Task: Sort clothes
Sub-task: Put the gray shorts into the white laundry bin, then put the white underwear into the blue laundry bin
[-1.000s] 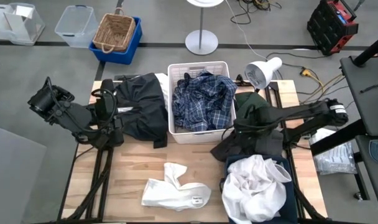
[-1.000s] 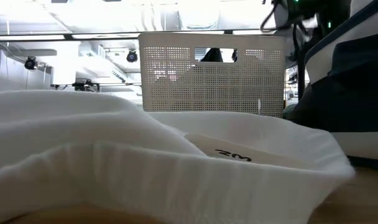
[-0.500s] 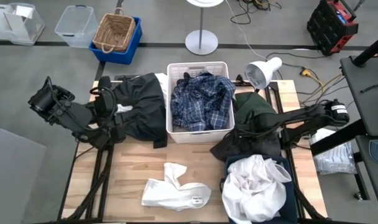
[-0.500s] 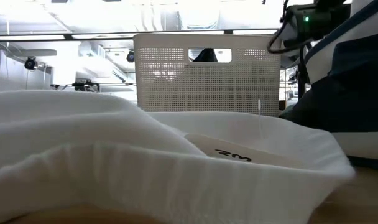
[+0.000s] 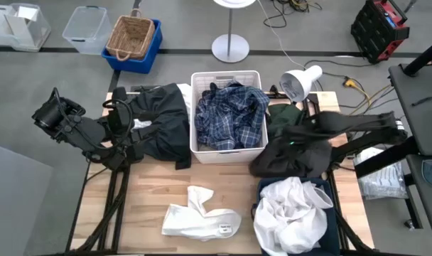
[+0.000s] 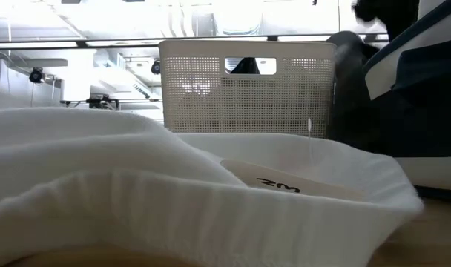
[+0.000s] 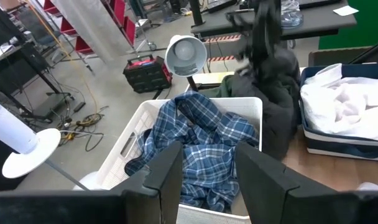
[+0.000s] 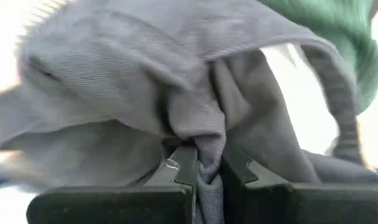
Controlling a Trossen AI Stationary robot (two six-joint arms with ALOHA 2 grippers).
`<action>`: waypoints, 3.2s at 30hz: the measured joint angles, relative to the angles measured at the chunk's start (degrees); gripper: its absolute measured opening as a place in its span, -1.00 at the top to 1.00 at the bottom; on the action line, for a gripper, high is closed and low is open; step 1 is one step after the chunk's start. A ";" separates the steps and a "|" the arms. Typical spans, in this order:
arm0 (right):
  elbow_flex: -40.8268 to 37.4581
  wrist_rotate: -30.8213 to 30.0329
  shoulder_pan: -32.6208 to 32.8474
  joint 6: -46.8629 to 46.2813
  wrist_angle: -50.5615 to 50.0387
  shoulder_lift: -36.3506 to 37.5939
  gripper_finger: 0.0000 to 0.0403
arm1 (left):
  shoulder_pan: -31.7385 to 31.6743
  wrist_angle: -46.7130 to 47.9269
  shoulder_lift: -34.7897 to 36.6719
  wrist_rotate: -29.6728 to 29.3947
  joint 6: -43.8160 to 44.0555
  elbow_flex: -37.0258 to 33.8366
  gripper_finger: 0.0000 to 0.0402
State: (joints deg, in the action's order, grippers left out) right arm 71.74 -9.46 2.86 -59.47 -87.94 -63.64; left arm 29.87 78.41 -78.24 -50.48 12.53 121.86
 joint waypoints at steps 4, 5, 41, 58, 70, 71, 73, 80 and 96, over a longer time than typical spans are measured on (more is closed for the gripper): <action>11.04 -0.01 2.24 -0.51 -0.90 2.19 0.90 | 0.00 -0.02 0.00 0.00 0.00 0.00 0.36; 13.82 -0.17 2.80 -0.54 -0.88 2.38 0.90 | 0.00 -0.02 0.00 0.00 0.00 0.00 0.36; 45.40 -28.24 -9.84 48.11 37.89 -35.41 0.91 | 0.00 -1.73 0.55 -4.63 -1.81 0.28 0.36; 45.62 12.46 -17.87 36.49 36.70 -58.19 0.91 | 0.02 -1.60 0.15 -4.59 0.50 0.26 0.36; 45.62 15.63 -18.19 37.67 35.75 -62.53 0.87 | 0.02 -0.92 -0.04 -4.63 3.32 0.24 0.36; 45.60 15.59 -18.19 37.67 35.86 -62.59 0.86 | 0.02 -0.96 -0.07 -4.63 3.45 0.24 0.36; 45.54 15.53 -18.17 37.60 35.91 -62.46 0.83 | 0.02 -0.94 -0.07 -4.63 3.48 0.24 0.36; 47.35 15.87 -18.15 36.77 33.25 -58.27 0.52 | 0.02 -0.25 -0.07 -4.59 5.01 0.24 0.36; 53.51 15.55 -17.33 42.68 25.70 -39.18 -0.10 | 0.02 5.19 -0.35 8.49 7.90 -6.92 0.36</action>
State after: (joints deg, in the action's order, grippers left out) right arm 125.25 6.09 -14.48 -16.79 -62.24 -102.82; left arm 29.89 83.60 -78.59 -41.99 20.44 114.95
